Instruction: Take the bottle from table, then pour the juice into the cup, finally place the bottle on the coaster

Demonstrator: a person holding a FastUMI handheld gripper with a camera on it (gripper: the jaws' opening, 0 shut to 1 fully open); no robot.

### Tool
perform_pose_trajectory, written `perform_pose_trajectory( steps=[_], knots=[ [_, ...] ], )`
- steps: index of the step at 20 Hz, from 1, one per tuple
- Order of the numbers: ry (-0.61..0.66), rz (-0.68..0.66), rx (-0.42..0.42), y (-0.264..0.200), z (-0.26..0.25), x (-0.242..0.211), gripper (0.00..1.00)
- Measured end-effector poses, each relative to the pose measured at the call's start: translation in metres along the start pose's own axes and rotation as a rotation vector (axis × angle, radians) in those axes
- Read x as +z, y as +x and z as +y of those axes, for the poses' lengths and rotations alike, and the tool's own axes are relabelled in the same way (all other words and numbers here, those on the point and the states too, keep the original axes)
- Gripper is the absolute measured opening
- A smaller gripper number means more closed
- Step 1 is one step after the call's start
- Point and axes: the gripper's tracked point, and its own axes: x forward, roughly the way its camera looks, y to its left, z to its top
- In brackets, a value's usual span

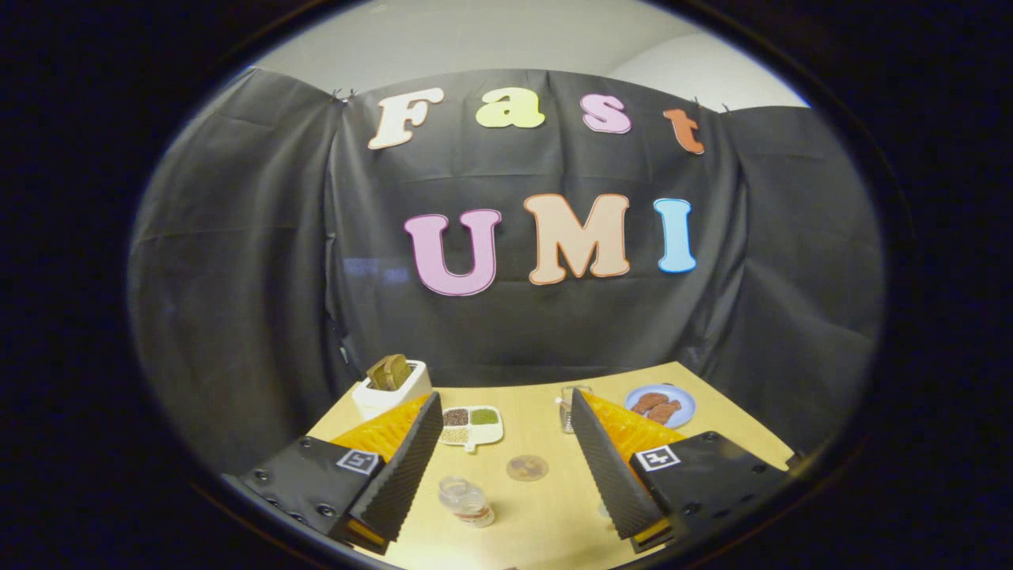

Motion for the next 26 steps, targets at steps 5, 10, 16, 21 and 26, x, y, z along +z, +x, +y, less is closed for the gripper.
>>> perform_pose_trajectory(
  steps=[5, 10, 16, 21, 26],
  knots=[
    [0.031, 0.038, -0.072, -0.001, 0.028, -0.024, 1.00],
    [0.058, 0.098, -0.130, -0.004, 0.049, -0.068, 1.00],
    [0.050, 0.220, -0.180, -0.008, 0.074, -0.137, 1.00],
    [0.057, 0.277, -0.216, 0.002, 0.082, -0.179, 1.00],
    [0.079, 0.298, -0.251, 0.020, 0.073, -0.211, 1.00]
  ],
)
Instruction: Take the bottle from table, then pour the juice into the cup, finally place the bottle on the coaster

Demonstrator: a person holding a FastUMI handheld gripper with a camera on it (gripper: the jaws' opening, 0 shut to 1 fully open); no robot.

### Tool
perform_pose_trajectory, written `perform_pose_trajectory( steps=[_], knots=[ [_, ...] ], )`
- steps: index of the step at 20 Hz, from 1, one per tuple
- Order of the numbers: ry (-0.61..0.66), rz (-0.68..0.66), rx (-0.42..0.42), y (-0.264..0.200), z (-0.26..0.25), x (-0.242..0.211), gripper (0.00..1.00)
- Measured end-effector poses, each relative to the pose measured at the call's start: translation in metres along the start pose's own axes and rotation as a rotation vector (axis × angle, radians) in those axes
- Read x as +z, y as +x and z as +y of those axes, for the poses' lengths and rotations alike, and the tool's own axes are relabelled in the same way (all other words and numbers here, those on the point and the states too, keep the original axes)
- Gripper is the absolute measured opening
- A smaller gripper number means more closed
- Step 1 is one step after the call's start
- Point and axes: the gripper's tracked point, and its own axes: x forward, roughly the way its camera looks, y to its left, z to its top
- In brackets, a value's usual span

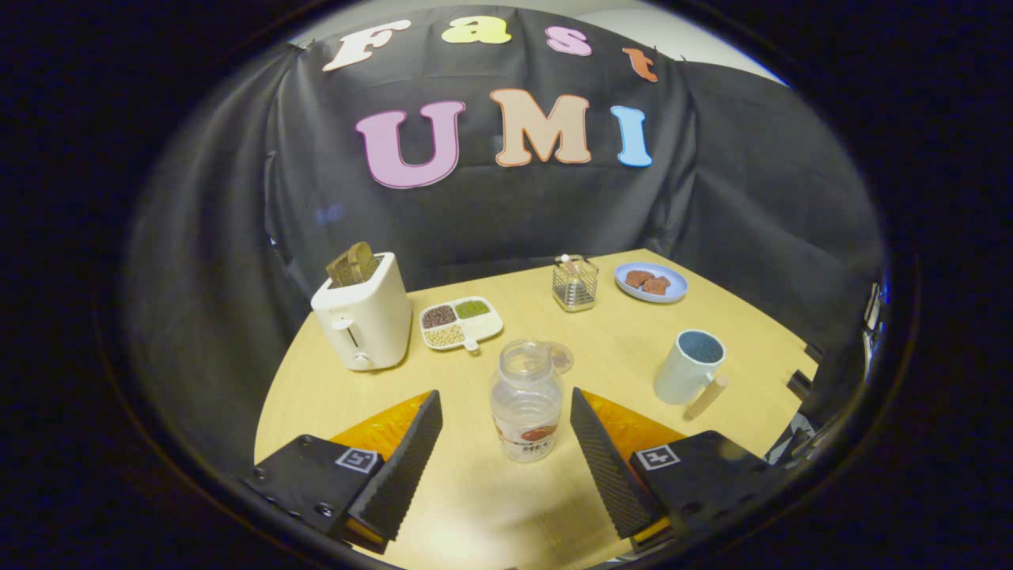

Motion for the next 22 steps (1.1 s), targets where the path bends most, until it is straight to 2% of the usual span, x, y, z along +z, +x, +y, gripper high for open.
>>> perform_pose_trajectory(
  steps=[12, 22],
  knots=[
    [-0.001, 0.094, -0.028, 0.062, -0.016, -0.055, 1.00],
    [-0.074, 0.117, -0.010, 0.094, -0.013, -0.071, 1.00]
  ],
)
